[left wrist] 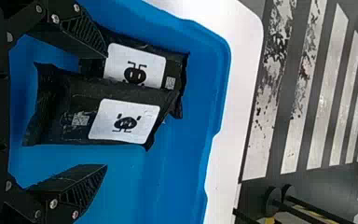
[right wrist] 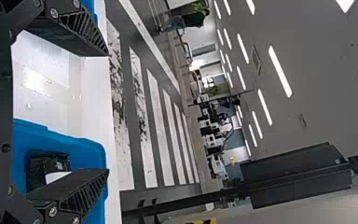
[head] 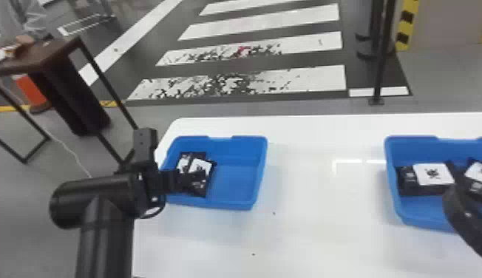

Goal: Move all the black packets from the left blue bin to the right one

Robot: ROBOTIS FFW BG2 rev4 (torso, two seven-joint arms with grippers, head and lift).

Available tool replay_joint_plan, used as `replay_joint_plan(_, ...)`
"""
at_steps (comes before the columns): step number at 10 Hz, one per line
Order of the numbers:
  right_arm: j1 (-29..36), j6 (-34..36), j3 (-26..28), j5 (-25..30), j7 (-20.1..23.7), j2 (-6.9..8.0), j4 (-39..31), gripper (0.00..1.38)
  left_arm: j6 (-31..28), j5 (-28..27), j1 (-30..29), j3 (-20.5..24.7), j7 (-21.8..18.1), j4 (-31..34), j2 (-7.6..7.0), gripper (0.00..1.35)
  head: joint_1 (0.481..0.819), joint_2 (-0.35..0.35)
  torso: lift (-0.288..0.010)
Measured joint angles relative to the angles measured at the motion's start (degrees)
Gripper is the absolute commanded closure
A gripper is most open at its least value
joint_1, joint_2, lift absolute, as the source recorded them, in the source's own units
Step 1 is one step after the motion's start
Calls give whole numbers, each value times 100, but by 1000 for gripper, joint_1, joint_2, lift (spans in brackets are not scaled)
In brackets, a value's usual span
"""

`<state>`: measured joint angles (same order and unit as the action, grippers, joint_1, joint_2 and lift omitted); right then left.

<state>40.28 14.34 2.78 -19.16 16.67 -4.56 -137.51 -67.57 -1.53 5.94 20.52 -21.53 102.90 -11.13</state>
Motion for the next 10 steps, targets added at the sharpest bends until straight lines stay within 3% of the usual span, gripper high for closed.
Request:
replay_joint_plan(2,-27,34,1,-42,19,-8,32,142,-3,-21,196,-106,0,-389,-12,214,695,306,-140)
replay_joint_plan(3,-33,49,5,-76,22,-9,53,142,0,-54,271,-130,5,-534,-12,321,695,304,-140)
replay_joint_plan(4,-35,66,8,-108,27,-16,68,140,5,-103,369,-150,9,-705,-13,642,695,305,-140)
replay_joint_plan(5,-38,81,8,-134,29,-23,83,142,17,-119,476,-159,9,-913,-19,869,695,305,-140)
replay_joint_plan(6,-46,95,8,-158,29,-26,95,142,82,-120,536,-153,13,-1069,-20,1085,695,305,-140)
replay_joint_plan(7,-48,106,8,-184,34,-28,110,142,198,-116,543,-151,17,-1138,-16,1205,695,306,-140)
replay_joint_plan(10,-49,158,8,-266,45,-44,144,142,544,-109,463,-251,-25,-1155,-19,1207,695,301,-140)
